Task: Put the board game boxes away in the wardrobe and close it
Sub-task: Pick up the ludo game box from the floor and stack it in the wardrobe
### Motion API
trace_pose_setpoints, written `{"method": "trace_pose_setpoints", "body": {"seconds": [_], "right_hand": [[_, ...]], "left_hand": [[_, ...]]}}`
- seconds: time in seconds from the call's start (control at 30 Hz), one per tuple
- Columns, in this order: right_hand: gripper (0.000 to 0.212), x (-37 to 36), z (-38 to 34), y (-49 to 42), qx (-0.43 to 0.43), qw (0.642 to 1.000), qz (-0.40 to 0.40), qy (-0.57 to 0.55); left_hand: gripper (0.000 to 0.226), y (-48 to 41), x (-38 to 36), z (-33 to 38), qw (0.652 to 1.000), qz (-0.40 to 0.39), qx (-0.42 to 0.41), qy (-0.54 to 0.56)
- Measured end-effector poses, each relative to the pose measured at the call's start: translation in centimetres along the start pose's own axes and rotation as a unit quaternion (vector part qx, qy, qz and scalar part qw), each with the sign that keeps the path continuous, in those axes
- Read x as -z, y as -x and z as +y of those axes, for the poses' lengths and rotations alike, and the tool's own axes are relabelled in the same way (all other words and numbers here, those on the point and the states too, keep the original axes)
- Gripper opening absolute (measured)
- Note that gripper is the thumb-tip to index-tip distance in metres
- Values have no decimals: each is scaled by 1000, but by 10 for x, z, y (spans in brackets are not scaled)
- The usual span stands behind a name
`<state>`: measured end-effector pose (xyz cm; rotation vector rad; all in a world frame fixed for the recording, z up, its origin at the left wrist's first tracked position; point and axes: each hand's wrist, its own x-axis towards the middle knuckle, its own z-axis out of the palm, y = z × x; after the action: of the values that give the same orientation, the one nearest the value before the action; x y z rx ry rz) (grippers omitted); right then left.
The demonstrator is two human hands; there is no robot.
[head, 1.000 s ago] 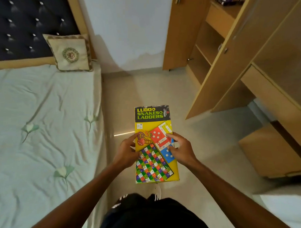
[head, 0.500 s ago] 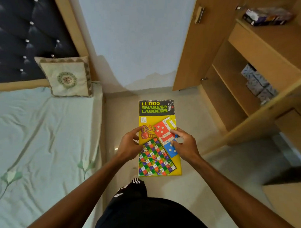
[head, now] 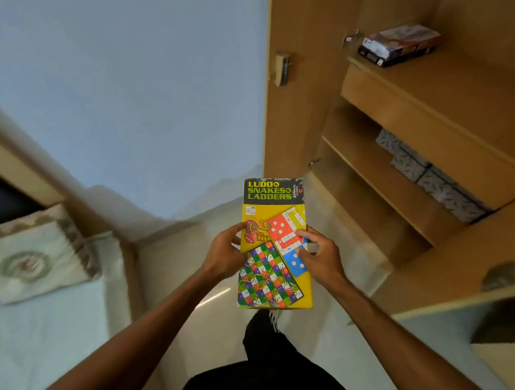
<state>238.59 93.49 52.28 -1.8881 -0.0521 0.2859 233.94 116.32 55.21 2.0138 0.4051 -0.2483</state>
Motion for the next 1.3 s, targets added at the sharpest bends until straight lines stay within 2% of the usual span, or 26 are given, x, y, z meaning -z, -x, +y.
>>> {"method": "trace_pose_setpoints", "body": {"seconds": [0.27,0.5,0.63,0.87,1.0,1.13,1.3], "right_hand": [[40,62,-32,-186,-5,998,62,-14],[37,147,-51,-317,3,989,147,-11],[35,204,-61,-405,16,981,194,-16],[33,304,-80,-537,26,963,268,-6],[33,364,-87,-603,50,955,292,37],[31,415,-97,-671,64,955,288,30],[33,466,-101,-741,73,959,268,59]], "left_hand": [[71,-192,1,109,995,-46,-67,-55],[56,-338,-38,217,986,-108,-125,-30],[57,-433,-71,282,979,-140,-149,17],[51,-580,-119,400,963,-173,-207,11],[51,-643,-141,465,962,-167,-216,-18],[43,-704,-166,525,959,-139,-244,-36],[59,-754,-186,578,959,-164,-231,-18]]}}
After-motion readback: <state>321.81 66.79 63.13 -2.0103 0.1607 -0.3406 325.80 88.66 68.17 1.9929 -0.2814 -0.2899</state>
